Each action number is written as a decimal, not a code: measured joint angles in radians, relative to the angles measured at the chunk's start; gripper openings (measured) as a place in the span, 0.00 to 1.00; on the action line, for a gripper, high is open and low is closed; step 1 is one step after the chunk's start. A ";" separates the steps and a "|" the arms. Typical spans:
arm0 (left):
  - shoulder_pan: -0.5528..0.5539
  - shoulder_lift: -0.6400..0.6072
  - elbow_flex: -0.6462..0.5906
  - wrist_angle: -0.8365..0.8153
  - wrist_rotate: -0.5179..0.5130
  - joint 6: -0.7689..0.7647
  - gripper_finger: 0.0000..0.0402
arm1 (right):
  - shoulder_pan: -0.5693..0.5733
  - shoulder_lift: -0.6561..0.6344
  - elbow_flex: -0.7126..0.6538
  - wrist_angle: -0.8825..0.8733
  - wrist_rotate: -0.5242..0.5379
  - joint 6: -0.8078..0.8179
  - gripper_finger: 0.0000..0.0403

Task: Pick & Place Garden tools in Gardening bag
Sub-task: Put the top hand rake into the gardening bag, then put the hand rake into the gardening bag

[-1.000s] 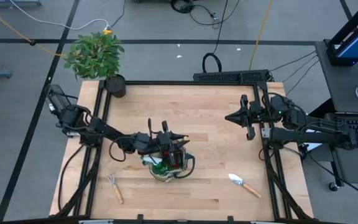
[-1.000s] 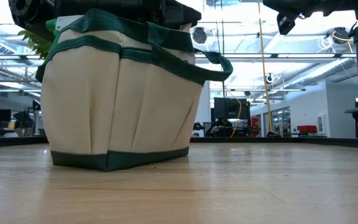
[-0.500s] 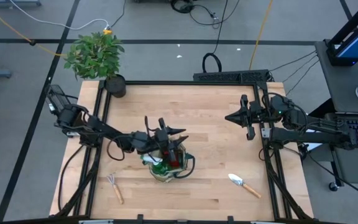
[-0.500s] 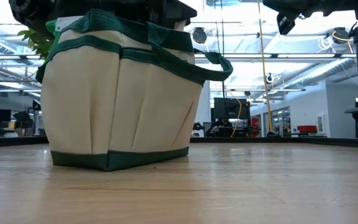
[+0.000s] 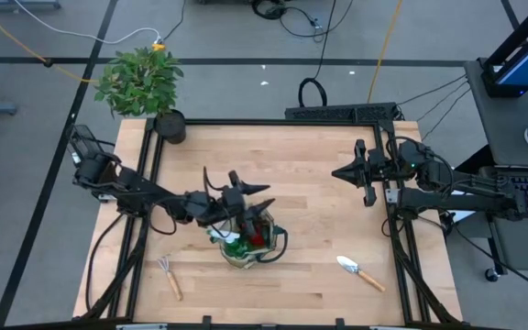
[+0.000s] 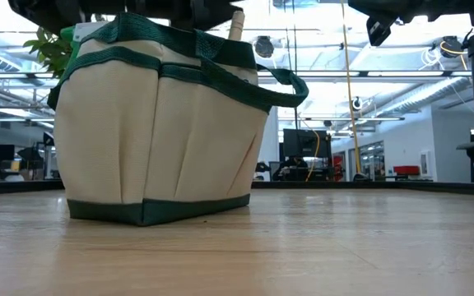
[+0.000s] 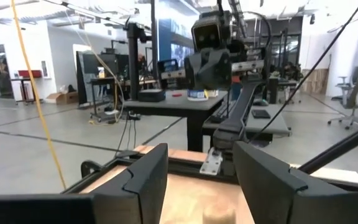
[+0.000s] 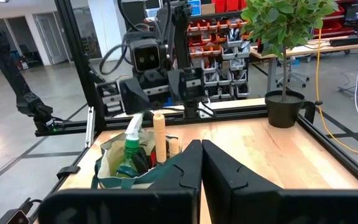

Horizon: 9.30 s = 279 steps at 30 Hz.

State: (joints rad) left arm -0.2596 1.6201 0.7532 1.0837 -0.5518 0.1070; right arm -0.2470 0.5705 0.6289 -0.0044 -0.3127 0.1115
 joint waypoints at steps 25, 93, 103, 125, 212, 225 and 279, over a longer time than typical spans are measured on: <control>0.053 -0.034 0.555 -1.128 0.063 -0.161 0.13 | 0.000 0.000 0.000 0.000 0.000 -0.001 0.00; 0.019 -0.034 0.539 -1.393 0.185 -0.612 0.00 | 0.000 0.000 0.000 0.001 0.000 -0.027 0.00; -0.044 -0.034 0.540 -1.406 0.094 -0.556 0.00 | 0.000 0.000 0.000 0.003 0.000 -0.027 0.00; -0.136 -0.096 0.534 -1.217 -0.115 -0.327 0.02 | 0.000 0.000 0.000 0.005 0.000 -0.019 0.00; -0.843 0.172 0.423 -2.052 0.420 -0.621 0.57 | 0.000 0.001 0.000 -0.299 0.129 0.074 0.00; -0.840 0.172 0.308 -1.918 0.417 -0.491 0.57 | 0.000 0.001 0.000 -0.299 0.129 0.113 0.00; -0.522 -0.369 0.268 -1.483 0.093 -0.981 0.15 | 0.000 0.002 0.000 -0.258 0.126 0.057 0.00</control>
State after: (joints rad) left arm -0.7816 1.2513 1.0210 -0.3990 -0.4585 -0.8739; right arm -0.2470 0.5720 0.6289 -0.2623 -0.1871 0.1680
